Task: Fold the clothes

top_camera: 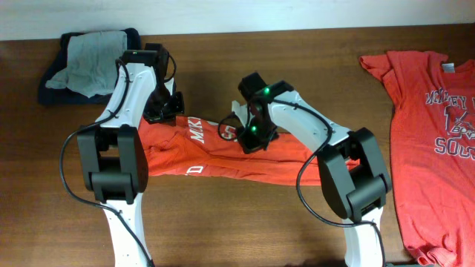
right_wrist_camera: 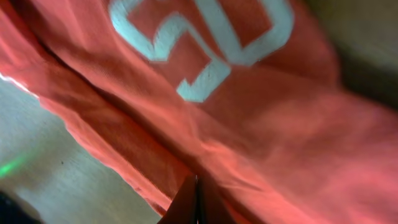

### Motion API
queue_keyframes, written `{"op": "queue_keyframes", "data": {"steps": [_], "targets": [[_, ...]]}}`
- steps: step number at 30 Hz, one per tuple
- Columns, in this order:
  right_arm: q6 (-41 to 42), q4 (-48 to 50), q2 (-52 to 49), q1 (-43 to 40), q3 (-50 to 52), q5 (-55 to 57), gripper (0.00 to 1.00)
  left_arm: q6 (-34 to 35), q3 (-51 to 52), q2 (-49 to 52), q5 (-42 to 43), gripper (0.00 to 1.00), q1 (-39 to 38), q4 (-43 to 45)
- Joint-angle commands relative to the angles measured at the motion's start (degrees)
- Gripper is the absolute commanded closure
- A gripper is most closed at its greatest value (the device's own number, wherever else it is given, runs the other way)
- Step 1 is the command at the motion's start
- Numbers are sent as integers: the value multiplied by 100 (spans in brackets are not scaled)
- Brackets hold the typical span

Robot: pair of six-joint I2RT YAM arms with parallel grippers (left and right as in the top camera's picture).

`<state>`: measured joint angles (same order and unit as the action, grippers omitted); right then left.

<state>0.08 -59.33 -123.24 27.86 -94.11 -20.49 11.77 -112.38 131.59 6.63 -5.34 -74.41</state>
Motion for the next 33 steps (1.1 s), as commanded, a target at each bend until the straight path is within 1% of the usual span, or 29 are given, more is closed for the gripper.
{"op": "queue_keyframes", "data": {"steps": [1, 5, 11, 15, 19, 23, 25, 30, 33], "targets": [[39, 127, -79, 37, 278, -350, 96, -74, 28, -90, -44, 99, 13, 31], [42, 127, -79, 37, 409, -363, 96, -76, 28, -90, -44, 99, 13, 35], [37, -337, -79, 37, 422, -1174, 96, -76, 28, -90, -44, 99, 13, 50], [35, -664, -79, 37, 422, -1187, 96, -76, 28, -90, -42, 99, 13, 50], [13, -726, -79, 37, 422, -1156, 96, -76, 28, -90, -44, 99, 13, 68], [22, -745, -79, 24, 422, -767, 96, -76, 28, -90, -44, 99, 13, 70], [107, -831, -79, -4, 422, -398, 96, -76, 28, -90, -46, 99, 13, 68], [387, -1320, -79, -142, 422, 570, 96, -76, 28, -90, -63, 99, 15, 48], [387, -1545, -79, -247, 422, 638, 96, -76, 28, -90, -63, 99, 13, 37]]}}
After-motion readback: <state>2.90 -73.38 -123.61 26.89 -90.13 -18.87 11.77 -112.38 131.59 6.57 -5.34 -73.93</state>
